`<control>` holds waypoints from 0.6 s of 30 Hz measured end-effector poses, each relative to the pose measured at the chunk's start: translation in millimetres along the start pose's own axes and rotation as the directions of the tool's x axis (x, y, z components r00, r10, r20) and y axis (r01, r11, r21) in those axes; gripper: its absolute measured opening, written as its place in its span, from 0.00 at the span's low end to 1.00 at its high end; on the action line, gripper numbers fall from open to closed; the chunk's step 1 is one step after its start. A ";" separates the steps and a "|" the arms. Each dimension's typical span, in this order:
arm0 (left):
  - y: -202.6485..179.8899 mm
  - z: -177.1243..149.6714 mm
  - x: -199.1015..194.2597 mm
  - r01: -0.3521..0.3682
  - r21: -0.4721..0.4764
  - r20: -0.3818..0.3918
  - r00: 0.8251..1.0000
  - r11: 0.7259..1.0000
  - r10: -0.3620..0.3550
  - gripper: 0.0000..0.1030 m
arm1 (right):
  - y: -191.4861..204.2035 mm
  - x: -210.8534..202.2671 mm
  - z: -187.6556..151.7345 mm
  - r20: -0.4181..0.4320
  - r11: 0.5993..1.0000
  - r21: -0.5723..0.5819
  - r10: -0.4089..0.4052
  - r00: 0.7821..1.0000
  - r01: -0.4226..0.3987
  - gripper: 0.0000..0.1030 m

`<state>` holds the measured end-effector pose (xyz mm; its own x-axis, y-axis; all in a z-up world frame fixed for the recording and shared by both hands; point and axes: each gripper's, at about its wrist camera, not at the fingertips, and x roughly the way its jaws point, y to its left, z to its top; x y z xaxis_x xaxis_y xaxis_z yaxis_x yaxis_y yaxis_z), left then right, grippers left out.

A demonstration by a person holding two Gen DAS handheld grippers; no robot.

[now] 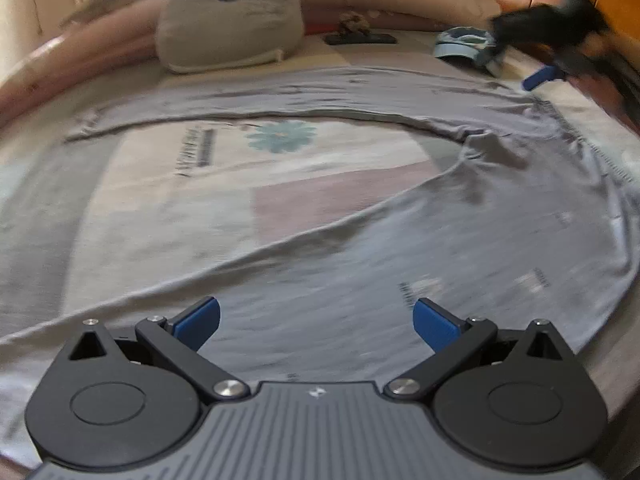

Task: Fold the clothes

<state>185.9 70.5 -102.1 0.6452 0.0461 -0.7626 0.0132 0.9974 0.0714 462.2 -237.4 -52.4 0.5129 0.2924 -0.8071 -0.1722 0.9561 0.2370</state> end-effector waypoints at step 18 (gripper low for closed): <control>22.6 -26.7 3.7 -0.041 -0.055 0.008 0.999 0.998 0.041 0.99 | 27.3 140.1 77.2 -0.025 0.956 0.051 -0.289 0.957 0.290 1.00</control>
<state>168.2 94.7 -120.5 0.6516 0.0869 -0.7535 -0.0553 0.9962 0.0671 594.3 -169.0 -117.2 0.5192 0.0026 -0.8547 0.0274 0.9994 0.0197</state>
